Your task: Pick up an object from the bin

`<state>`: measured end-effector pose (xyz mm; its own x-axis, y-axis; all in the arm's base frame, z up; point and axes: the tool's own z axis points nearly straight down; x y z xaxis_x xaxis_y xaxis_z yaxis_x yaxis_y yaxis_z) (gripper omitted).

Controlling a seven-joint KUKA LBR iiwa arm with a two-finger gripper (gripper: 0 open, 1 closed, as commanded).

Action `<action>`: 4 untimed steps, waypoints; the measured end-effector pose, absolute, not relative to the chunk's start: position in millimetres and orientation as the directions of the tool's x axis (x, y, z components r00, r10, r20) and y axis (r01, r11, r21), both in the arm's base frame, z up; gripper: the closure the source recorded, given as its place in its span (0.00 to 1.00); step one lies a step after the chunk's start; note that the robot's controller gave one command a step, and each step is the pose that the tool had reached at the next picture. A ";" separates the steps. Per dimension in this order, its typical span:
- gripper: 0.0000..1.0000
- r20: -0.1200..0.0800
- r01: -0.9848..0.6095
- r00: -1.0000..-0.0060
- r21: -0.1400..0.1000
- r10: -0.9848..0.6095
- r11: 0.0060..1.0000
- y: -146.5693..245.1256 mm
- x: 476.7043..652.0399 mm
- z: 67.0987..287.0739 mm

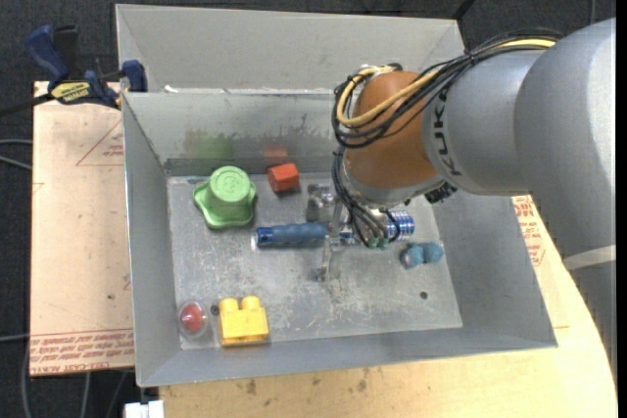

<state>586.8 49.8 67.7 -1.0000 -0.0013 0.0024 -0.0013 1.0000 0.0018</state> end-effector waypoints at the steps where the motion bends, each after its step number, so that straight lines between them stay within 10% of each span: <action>1: 0.00 0.001 0.000 -1.000 0.003 0.000 1.000 50.0 587.6 68.1; 2: 1.00 -0.001 0.001 -1.000 0.004 0.001 1.000 50.1 588.0 68.9; 4: 1.00 -0.005 0.002 -1.000 0.002 0.002 1.000 50.8 589.3 124.4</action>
Offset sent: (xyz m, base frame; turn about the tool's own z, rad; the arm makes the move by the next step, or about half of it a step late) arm 0.0000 0.0000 0.0000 0.0000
